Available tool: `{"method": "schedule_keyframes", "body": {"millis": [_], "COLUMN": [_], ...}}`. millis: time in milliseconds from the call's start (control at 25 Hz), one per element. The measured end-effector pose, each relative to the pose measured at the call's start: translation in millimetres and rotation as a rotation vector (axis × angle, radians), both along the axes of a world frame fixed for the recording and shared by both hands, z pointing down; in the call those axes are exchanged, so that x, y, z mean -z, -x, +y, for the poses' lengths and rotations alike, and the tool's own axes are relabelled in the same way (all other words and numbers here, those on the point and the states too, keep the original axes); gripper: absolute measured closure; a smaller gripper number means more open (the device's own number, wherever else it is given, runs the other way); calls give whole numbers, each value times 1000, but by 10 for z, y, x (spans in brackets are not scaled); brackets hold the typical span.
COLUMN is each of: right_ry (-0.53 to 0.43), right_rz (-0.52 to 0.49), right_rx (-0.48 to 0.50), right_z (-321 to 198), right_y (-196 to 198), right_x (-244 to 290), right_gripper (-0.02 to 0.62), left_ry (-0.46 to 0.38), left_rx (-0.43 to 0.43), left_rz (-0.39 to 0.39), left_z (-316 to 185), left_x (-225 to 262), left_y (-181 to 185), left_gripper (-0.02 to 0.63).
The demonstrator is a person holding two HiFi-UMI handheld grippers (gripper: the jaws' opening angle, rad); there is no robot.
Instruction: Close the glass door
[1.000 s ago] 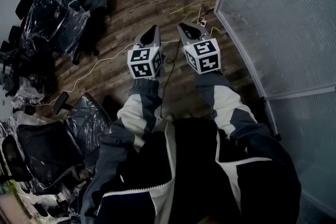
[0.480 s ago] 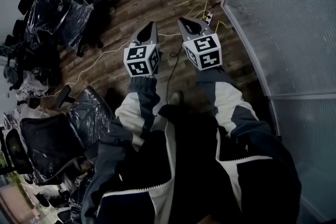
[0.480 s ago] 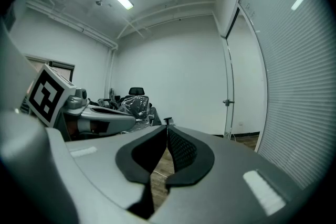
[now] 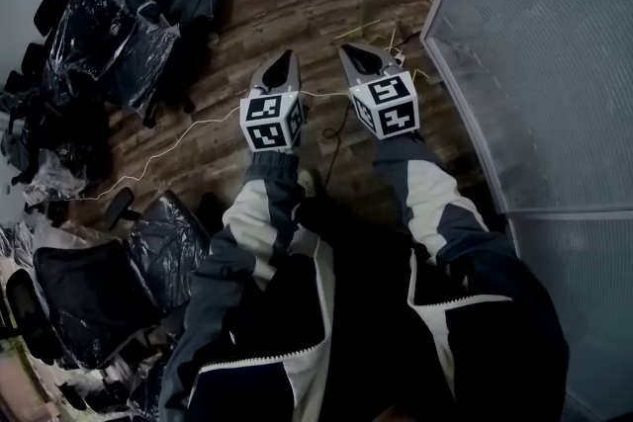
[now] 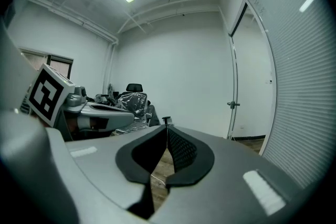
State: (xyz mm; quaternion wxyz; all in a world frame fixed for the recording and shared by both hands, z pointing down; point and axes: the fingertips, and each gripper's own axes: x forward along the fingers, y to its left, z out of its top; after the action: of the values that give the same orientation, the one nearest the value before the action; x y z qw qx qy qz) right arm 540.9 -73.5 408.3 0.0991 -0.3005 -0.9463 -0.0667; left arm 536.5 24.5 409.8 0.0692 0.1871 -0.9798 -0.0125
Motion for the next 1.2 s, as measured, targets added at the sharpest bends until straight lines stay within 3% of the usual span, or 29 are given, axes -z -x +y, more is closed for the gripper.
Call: {"method": "schedule_keyframes", "body": {"millis": [400,680,960,1200], "right_ry": [-12,-17,-10,8], "right_rz": [-26,8,29,48], "right_rx": [-102,-115,-125,-130], "right_z": [567,954,983,975], "right_y": [1278,1981,2651,3623], "right_x": [174,71,-105,-301], "right_gripper": [591,591,591,591], "left_ry": [-3,-22,-8,15], "left_rx": [-77,-98,-113,-78], "left_rz": [-10,29,60,81], "left_z": [755,1152,1209,1334], "left_x": [116,17,-218,-376], "left_y": [1332,2054,2686,3552], "left_gripper": [604,603,603,604]}}
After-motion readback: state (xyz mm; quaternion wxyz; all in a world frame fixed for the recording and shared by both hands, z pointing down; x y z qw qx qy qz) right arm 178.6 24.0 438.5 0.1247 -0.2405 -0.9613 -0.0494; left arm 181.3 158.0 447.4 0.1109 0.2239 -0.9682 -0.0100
